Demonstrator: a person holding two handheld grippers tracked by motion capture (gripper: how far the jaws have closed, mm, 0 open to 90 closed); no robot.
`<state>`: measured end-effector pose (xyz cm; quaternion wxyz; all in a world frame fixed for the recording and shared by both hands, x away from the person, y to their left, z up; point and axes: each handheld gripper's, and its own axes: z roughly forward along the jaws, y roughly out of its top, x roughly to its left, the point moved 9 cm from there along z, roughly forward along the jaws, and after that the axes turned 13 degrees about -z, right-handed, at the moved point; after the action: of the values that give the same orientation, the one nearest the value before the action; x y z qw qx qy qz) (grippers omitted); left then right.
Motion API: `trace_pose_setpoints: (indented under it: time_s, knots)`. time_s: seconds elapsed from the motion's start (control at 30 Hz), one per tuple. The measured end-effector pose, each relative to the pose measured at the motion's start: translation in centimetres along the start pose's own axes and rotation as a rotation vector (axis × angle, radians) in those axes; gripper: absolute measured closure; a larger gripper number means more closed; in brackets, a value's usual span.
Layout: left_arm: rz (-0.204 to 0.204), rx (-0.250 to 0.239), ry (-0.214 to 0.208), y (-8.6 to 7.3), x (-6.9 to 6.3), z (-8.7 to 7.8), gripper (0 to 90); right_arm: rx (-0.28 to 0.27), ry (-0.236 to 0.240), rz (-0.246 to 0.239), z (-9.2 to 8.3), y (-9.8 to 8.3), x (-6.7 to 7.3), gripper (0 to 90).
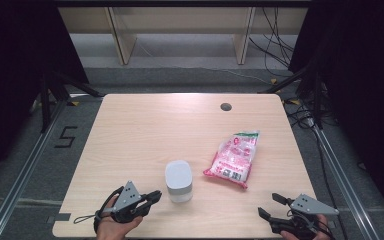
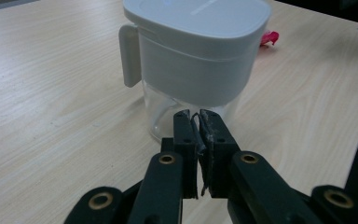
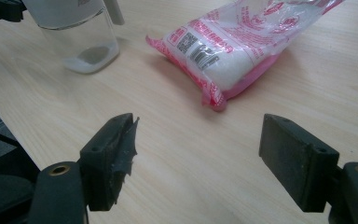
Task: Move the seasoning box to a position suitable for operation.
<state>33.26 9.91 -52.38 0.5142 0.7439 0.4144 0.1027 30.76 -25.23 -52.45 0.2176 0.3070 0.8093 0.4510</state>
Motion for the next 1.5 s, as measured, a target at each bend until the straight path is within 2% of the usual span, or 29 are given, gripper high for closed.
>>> trace_pose_setpoints:
  time_s: [0.03,0.07,0.1,0.17,0.23,0.27,0.3,0.33,0.43,0.47,0.6,0.63,0.67,0.7,0.8,0.83,1.03,1.07,1.13,1.2,1.23,1.27,1.3,1.33,1.37,1.4,1.43,1.47,1.5]
  knots:
    - [-0.005,0.002,0.003,0.0,0.1,0.3,85.1,-0.001,-0.003,-0.015,0.0,0.0,-0.1,27.6]
    - [-0.002,0.01,0.011,-0.1,0.2,0.5,85.2,0.007,0.011,0.032,0.0,0.0,0.4,27.6]
    - [-0.006,0.012,0.013,-0.1,0.1,0.8,85.2,0.019,0.018,0.033,-0.1,0.0,0.5,27.6]
    - [0.012,0.022,0.014,-0.2,0.1,1.2,85.4,0.005,0.011,0.016,-0.1,0.1,0.3,27.6]
    - [0.001,0.02,0.02,-0.2,0.0,1.5,85.8,0.0,0.004,-0.008,0.0,0.1,0.1,27.6]
    - [0.013,0.024,0.016,-0.2,-0.2,1.9,86.0,-0.001,0.0,-0.024,-0.1,0.1,-0.1,27.7]
    - [0.013,0.024,0.016,-0.2,-0.2,1.9,86.8,0.0,0.01,-0.008,-0.1,0.0,0.1,27.9]
    - [0.029,0.025,0.013,-0.2,-0.6,2.2,87.0,-0.007,0.001,-0.008,0.0,0.1,0.0,28.3]
    - [0.022,0.025,-0.003,-0.2,-1.0,2.4,87.1,0.002,-0.001,-0.005,0.0,0.0,-0.1,28.3]
    - [0.031,0.041,-0.004,-0.2,-1.3,2.6,87.2,0.001,-0.001,-0.008,0.0,0.0,-0.1,28.4]
    - [0.047,0.044,-0.015,0.1,-2.2,3.7,87.2,0.002,-0.002,-0.006,0.0,0.0,-0.1,28.5]
    - [0.046,0.043,-0.022,0.2,-2.4,4.0,87.2,0.015,0.011,0.039,-0.2,-0.1,0.3,28.5]
    - [0.046,0.043,-0.022,0.2,-2.4,4.0,87.3,0.015,0.011,0.039,-0.2,-0.1,0.3,28.5]
    - [0.051,0.042,-0.023,0.3,-2.6,4.5,87.3,0.002,0.007,0.0,0.0,0.0,0.0,28.5]
    - [0.055,0.049,-0.045,0.6,-3.5,5.5,86.9,0.0,0.002,0.002,-0.1,0.0,-0.1,28.5]
    - [0.062,0.049,-0.051,0.8,-3.8,5.8,86.9,0.013,0.007,0.042,-0.2,-0.1,0.2,28.6]
    - [0.065,0.045,-0.065,1.1,-4.5,7.1,87.0,0.013,0.009,0.039,-0.2,-0.1,0.2,28.7]
    - [0.074,0.049,-0.068,1.0,-4.5,7.1,84.9,0.002,0.008,0.006,-0.1,-0.1,-0.2,28.7]
    - [0.086,0.059,-0.083,0.7,-4.6,6.9,80.9,0.012,0.0,0.026,-0.1,-0.2,0.0,28.8]
    - [0.08,0.052,-0.083,0.5,-4.2,6.1,77.7,0.001,0.011,0.005,-0.1,-0.1,-0.1,28.9]
    - [0.077,0.047,-0.08,0.5,-3.4,5.3,75.8,0.009,0.009,0.005,-0.2,-0.1,-0.2,28.9]
    - [0.095,0.037,-0.071,0.7,-2.6,4.9,73.3,0.013,-0.001,0.031,-0.1,-0.2,-0.1,28.9]
    - [0.075,0.02,-0.059,1.0,-1.6,4.2,71.4,0.005,-0.007,0.004,0.0,-0.2,-0.4,28.9]
    - [0.033,0.001,-0.042,1.2,-0.8,3.9,69.0,0.006,0.01,0.004,-0.2,-0.2,-0.3,28.9]
    - [0.049,-0.016,-0.039,1.6,-0.1,3.7,66.2,0.007,0.006,0.001,-0.1,-0.2,-0.4,28.9]
    - [0.049,-0.016,-0.039,1.6,-0.1,3.7,65.1,0.007,0.006,0.001,-0.1,-0.2,-0.4,28.9]
    - [0.026,-0.05,-0.051,2.3,0.7,3.7,65.1,0.0,0.01,0.006,-0.1,-0.2,-0.3,28.9]
    - [0.037,-0.062,-0.051,2.7,1.2,3.9,60.2,0.001,0.01,-0.009,-0.1,-0.1,-0.3,28.9]
    - [0.067,-0.076,-0.027,3.3,2.5,4.7,59.3,0.001,0.001,-0.017,-0.1,-0.1,-0.4,28.9]
